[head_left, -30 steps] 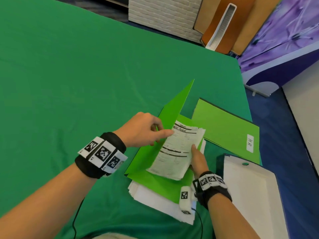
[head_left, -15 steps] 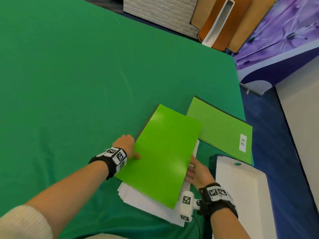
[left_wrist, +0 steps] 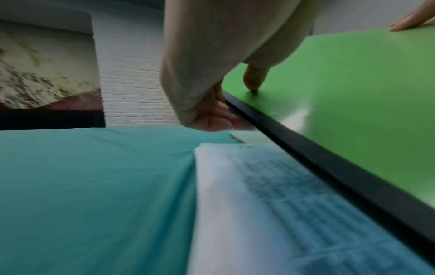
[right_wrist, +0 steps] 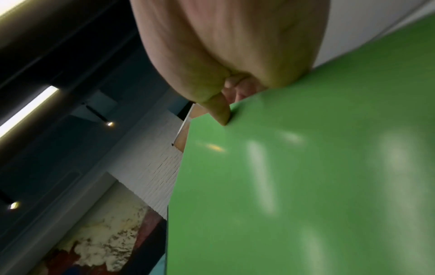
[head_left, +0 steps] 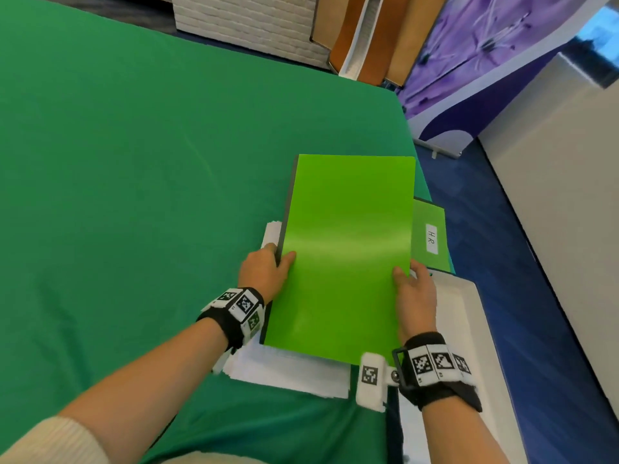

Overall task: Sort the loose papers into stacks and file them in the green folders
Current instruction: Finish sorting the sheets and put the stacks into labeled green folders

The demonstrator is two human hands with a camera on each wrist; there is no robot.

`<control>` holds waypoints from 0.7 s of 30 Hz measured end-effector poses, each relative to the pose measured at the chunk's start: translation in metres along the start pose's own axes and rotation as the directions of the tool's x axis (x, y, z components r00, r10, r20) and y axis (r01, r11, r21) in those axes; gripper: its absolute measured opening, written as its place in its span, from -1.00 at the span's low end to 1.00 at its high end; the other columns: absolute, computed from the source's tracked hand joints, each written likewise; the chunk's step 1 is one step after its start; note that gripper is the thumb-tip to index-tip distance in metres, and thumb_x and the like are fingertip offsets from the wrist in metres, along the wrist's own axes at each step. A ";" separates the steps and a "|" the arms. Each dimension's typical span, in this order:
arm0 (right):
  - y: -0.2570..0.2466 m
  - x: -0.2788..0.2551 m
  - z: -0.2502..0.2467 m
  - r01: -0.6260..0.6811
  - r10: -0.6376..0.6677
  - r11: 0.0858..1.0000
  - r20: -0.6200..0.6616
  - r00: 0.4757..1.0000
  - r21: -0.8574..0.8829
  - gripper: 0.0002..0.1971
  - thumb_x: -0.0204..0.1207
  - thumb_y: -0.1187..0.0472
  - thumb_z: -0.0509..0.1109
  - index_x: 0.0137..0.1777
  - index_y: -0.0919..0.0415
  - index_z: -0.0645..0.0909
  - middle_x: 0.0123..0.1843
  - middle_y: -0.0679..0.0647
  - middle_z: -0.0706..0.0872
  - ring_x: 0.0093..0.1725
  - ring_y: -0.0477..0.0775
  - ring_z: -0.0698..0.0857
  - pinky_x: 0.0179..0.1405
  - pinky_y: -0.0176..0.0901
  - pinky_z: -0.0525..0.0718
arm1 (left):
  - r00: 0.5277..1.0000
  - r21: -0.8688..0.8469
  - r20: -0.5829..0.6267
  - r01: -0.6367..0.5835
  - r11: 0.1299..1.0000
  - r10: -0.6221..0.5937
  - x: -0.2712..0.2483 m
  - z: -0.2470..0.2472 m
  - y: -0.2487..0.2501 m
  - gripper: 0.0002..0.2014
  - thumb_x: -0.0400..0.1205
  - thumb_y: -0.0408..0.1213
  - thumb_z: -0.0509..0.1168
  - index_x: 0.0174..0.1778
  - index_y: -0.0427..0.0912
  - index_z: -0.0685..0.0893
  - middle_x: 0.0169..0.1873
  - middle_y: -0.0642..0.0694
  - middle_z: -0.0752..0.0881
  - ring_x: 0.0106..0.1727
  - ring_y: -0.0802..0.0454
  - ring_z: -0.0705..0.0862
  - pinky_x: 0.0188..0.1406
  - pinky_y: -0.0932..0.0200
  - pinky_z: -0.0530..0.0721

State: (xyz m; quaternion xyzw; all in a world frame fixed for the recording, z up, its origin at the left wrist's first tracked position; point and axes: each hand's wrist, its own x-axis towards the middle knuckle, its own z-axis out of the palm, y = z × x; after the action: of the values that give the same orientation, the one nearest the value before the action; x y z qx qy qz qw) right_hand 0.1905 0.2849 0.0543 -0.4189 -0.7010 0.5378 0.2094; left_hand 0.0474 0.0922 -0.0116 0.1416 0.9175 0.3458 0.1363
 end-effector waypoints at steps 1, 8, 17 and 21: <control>0.000 0.001 -0.014 0.025 -0.027 0.999 -0.053 0.998 -0.022 -0.71 0.68 0.30 0.27 0.38 0.16 0.49 0.16 -0.06 0.56 0.18 -0.07 0.56 0.24 -0.19 0.46 | 0.999 -0.021 -0.007 -0.042 0.999 0.042 -0.005 0.006 0.013 -0.57 0.69 0.12 0.20 0.05 -0.24 0.63 -0.08 -0.22 0.76 -0.08 -0.23 0.71 -0.17 0.02 0.65; 0.024 0.014 -0.141 0.027 -0.057 0.997 -0.436 0.898 -0.073 -0.70 0.60 0.29 0.36 0.32 0.21 0.61 0.13 0.29 0.71 0.27 0.27 0.66 0.32 0.18 0.60 | 0.946 0.097 0.275 -0.205 0.974 0.172 -0.033 0.050 0.044 -0.68 0.69 0.02 0.24 0.09 -0.17 0.67 -0.02 -0.10 0.74 -0.04 -0.04 0.68 -0.04 0.08 0.67; 0.082 0.050 -0.223 -0.073 -0.025 0.954 -0.320 0.947 -0.290 -0.71 0.59 0.29 0.35 0.29 0.18 0.67 0.15 0.25 0.75 0.17 0.26 0.70 0.17 -0.01 0.59 | 0.891 -0.097 0.409 -0.172 0.980 0.197 -0.084 0.115 0.085 -0.58 0.72 -0.07 0.24 0.43 -0.22 0.55 0.24 -0.10 0.71 0.13 -0.03 0.69 0.18 0.14 0.61; 0.118 0.068 -0.215 -0.087 0.015 0.915 -0.182 0.983 -0.393 -0.68 0.63 0.21 0.33 0.37 0.14 0.63 0.27 0.17 0.72 0.27 0.26 0.66 0.31 0.13 0.57 | 0.893 -0.099 0.417 -0.143 0.985 0.172 -0.090 0.136 0.115 -0.46 0.72 0.00 0.22 0.58 -0.16 0.41 0.34 -0.08 0.66 0.16 -0.05 0.71 0.25 0.04 0.62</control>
State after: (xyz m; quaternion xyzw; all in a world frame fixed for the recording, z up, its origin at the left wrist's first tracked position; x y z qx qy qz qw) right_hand 0.3551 0.4728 0.0053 -0.5166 -0.7636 0.3499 0.1661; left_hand 0.1966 0.2240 -0.0191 0.2826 0.8396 0.3467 0.3083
